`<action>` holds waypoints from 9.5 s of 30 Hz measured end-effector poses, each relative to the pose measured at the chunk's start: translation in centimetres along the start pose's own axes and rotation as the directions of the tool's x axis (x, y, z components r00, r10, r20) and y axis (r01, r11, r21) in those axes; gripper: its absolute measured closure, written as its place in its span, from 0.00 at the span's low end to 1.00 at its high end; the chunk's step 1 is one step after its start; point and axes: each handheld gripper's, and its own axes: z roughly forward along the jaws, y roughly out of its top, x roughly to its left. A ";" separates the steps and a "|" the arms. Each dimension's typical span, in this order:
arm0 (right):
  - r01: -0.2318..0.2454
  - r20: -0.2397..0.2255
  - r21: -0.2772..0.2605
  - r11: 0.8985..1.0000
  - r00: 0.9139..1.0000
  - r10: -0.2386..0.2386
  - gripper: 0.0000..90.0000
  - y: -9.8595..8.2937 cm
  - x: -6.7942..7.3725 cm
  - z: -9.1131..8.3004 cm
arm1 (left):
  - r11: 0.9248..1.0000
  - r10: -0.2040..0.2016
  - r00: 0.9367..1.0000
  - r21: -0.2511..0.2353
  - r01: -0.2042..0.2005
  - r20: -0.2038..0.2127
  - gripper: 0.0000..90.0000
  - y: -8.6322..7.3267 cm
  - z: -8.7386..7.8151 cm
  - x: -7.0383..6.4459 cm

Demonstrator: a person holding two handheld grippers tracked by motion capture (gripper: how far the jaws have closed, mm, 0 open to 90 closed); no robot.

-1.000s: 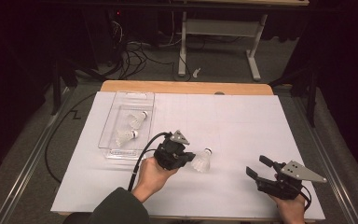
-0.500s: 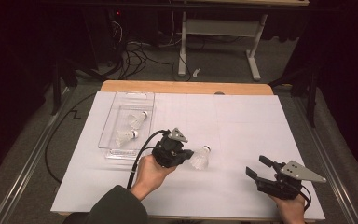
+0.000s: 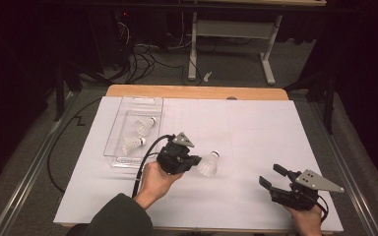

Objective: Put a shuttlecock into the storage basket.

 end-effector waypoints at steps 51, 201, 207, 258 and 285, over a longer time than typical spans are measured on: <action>0.001 -0.004 0.002 1.000 1.000 -0.001 0.33 0.0 0.0 0.1 | 0.997 -0.044 0.999 -0.057 0.042 -0.023 1.00 0.3 -3.2 2.4; 0.010 -0.010 0.011 1.000 1.000 -0.010 0.33 0.0 0.1 0.2 | 0.958 -0.282 0.893 -0.059 0.280 -0.351 0.93 -3.7 -7.2 13.6; 0.011 -0.009 0.012 1.000 1.000 -0.011 0.33 0.0 0.1 0.2 | 0.960 -0.277 0.890 -0.060 0.274 -0.362 0.70 -3.9 -7.3 13.4; 0.013 -0.002 0.014 1.000 1.000 -0.013 0.34 0.0 0.1 0.2 | 0.944 -0.318 0.877 -0.209 0.257 -0.360 0.45 -4.9 -9.3 11.6; 0.013 -0.003 0.015 1.000 1.000 -0.013 0.34 0.0 0.1 0.2 | 0.940 -0.305 0.887 -0.260 0.222 -0.347 0.44 -6.1 -10.0 9.9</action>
